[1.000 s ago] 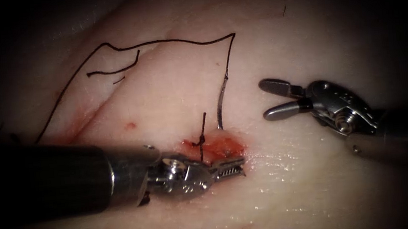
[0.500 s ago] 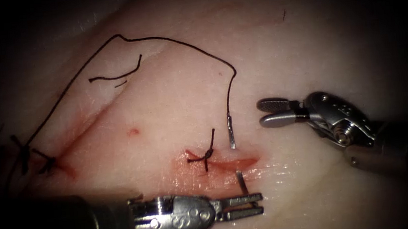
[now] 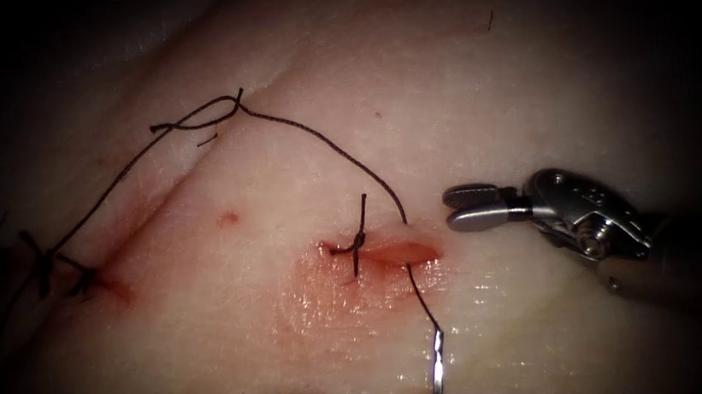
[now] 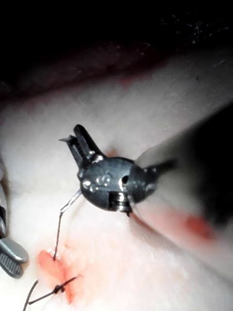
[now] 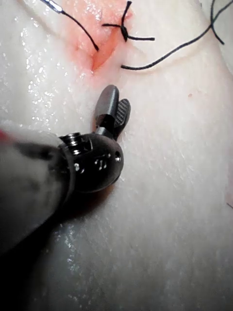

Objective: Wound Closure

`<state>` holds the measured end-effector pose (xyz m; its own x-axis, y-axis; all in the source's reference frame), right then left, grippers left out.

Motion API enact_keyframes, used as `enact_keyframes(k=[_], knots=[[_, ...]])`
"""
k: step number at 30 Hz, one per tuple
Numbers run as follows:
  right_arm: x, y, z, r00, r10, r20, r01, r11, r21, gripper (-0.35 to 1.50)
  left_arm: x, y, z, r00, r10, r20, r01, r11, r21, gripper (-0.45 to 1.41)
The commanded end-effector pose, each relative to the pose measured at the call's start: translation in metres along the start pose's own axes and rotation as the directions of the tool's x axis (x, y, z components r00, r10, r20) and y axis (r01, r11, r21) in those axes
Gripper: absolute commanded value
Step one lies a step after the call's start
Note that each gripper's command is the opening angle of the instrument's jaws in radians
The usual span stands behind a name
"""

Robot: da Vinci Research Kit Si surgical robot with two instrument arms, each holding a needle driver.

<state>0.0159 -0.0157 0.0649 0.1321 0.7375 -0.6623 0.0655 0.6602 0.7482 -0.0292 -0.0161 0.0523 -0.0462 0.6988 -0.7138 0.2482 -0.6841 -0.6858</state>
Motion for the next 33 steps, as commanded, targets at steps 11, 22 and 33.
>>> enact_keyframes(k=[11, 22, 33], knots=[[0.0037, -0.0039, -0.0005, 0.938, 0.346, -0.027, -0.345, 0.938, 0.033, 0.84, 0.0065, -0.0043, -0.0023, 0.896, 0.39, 0.213, -0.44, 0.85, 0.29, -0.45], [0.0077, -0.0076, -0.0001, 0.883, 0.461, -0.084, -0.457, 0.887, 0.066, -0.06, 0.0085, -0.0059, -0.0028, 0.819, 0.503, 0.276, -0.573, 0.74, 0.352, -0.45], [0.0086, -0.0069, 0.0011, 0.841, 0.529, -0.11, -0.525, 0.849, 0.066, 0.93, 0.0022, -0.005, 0.0, 0.749, 0.533, 0.393, -0.648, 0.714, 0.266, -0.45]])
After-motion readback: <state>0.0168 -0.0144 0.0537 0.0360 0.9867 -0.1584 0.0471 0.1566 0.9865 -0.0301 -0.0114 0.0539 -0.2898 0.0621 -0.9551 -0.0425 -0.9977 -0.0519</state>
